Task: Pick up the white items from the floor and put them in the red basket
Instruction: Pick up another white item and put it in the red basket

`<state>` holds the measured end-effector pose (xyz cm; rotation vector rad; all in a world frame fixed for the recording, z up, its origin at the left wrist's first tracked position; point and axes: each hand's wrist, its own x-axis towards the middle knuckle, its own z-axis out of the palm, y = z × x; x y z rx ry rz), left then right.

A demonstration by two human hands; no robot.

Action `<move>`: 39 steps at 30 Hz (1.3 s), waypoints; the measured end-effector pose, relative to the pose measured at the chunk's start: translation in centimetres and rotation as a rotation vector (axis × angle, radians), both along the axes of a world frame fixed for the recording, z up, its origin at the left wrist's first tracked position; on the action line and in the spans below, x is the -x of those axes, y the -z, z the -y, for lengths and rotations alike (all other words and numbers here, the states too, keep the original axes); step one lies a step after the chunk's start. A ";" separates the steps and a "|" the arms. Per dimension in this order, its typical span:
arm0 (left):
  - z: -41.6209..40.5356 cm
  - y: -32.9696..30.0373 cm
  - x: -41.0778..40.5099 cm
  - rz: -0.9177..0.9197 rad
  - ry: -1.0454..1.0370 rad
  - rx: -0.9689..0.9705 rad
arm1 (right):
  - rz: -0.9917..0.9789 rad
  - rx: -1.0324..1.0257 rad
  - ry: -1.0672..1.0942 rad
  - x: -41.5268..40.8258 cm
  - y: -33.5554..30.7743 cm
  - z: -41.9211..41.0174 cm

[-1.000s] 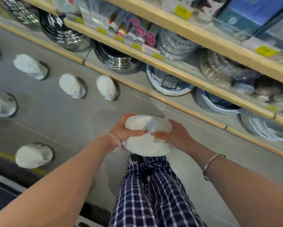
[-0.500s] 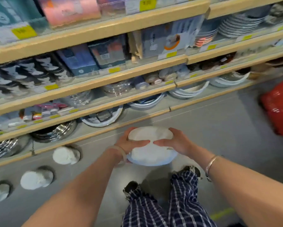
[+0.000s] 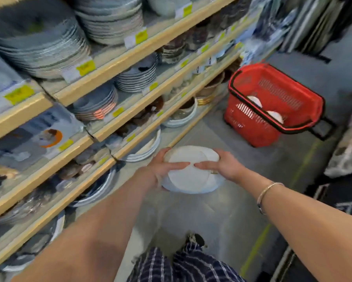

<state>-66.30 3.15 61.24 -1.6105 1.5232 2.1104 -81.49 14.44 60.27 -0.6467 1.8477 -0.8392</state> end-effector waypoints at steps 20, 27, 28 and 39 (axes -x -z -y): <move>7.6 -0.1 43.8 -0.018 0.639 0.012 | 0.049 0.113 0.641 34.4 1.0 0.6; 7.1 2.7 57.9 0.007 0.675 -0.002 | 0.120 0.084 0.696 47.3 4.2 -0.3; 7.0 3.2 59.6 0.016 0.675 -0.012 | 0.127 0.068 0.698 48.9 4.7 -0.5; 7.8 10.6 76.6 0.118 0.785 -0.054 | 0.191 -0.123 0.675 64.8 10.4 -0.8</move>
